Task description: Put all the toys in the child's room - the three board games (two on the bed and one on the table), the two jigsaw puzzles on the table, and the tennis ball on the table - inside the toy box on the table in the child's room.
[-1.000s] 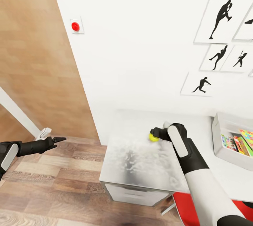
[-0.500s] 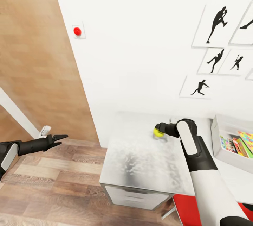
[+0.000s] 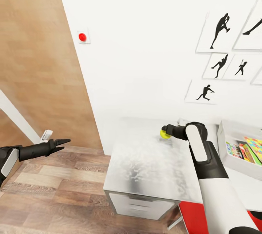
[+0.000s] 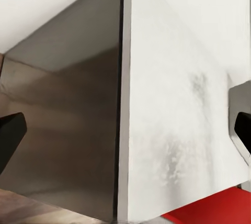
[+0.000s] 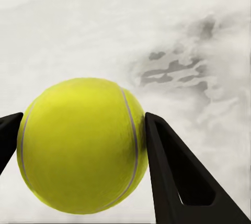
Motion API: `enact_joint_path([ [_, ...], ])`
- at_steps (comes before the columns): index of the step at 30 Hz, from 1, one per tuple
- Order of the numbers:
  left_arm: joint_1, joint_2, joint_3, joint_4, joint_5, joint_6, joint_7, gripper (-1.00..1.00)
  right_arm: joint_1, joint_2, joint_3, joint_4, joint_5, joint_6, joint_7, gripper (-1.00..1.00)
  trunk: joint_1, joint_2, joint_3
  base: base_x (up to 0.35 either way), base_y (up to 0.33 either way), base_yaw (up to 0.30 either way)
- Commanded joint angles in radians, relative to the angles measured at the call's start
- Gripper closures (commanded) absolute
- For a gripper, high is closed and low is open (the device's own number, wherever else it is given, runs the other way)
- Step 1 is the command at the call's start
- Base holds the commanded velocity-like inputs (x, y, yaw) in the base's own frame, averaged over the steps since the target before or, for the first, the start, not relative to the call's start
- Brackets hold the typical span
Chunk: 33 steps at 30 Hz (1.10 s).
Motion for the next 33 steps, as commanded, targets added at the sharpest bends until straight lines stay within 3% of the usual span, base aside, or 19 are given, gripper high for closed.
enact_joint_path([
  [1, -0.001, 0.0, 0.001, 0.0, 0.0, 0.004, -0.008, -1.0, 0.0, 0.001, -0.001, -0.001, -0.012, 0.002, -0.013, 1.0, 0.0, -0.002, 0.0, -0.143, 0.0, 0.0],
  [7, -0.001, 0.0, -0.006, 0.0, -0.001, 0.003, -0.1, -1.0, 0.005, 0.0, -0.002, -0.002, -0.01, 0.002, -0.013, 1.0, 0.0, -0.002, 0.007, -0.041, 0.0, 0.0],
  [17, -0.001, 0.0, -0.01, 0.0, -0.002, 0.003, -0.151, -1.0, 0.009, 0.001, -0.002, -0.006, -0.012, 0.001, -0.012, 1.0, 0.0, -0.002, 0.01, -0.172, 0.0, -0.031],
  [29, -0.001, 0.001, -0.007, 0.0, -0.002, 0.001, -0.163, -1.0, 0.009, 0.003, -0.005, -0.007, -0.018, 0.001, -0.011, 1.0, 0.0, -0.002, 0.018, -0.031, 0.0, -0.089],
  [33, -0.001, 0.002, -0.007, 0.0, 0.0, 0.001, -0.166, -1.0, 0.007, 0.006, -0.033, -0.023, -0.017, 0.002, -0.013, 1.0, 0.0, -0.002, 0.018, 0.0, 0.0, 0.0],
])
